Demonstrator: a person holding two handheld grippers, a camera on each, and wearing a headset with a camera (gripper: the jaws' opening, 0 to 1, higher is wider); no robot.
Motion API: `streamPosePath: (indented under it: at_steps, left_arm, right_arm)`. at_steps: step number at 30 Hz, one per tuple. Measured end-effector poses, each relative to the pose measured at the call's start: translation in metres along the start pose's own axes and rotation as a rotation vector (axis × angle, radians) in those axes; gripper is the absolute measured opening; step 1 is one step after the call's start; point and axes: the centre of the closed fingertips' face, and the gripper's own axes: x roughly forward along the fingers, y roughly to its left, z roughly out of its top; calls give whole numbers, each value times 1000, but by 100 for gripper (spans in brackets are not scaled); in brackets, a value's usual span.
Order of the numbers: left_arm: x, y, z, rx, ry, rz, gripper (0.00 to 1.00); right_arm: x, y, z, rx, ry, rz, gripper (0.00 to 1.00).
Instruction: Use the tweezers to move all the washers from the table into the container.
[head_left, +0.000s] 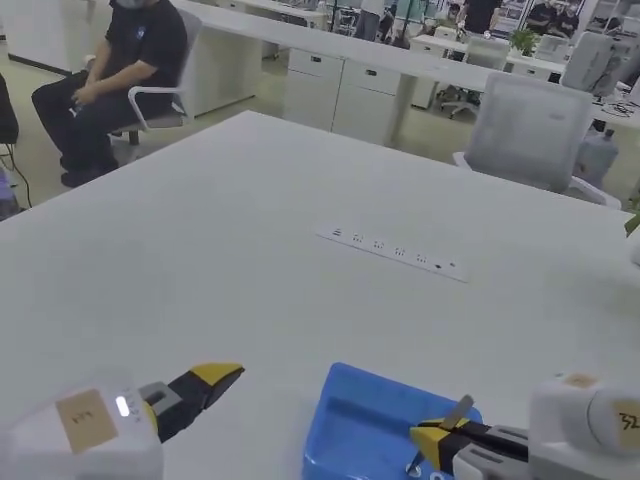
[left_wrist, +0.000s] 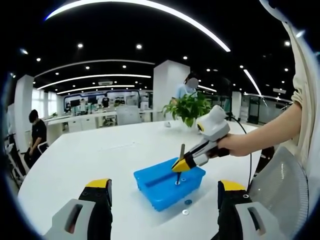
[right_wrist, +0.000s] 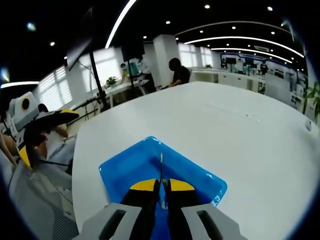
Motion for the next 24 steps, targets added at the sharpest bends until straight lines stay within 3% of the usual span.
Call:
streamPosePath:
  at_steps: [14, 24]
  left_arm:
    - [0, 1, 1, -2, -5, 1, 89]
    - [0, 0, 0, 3, -2, -1, 89]
  right_arm:
    - [-24, 16, 27, 10, -100, 12, 4]
    - [-42, 40, 38, 28, -164, 58, 4]
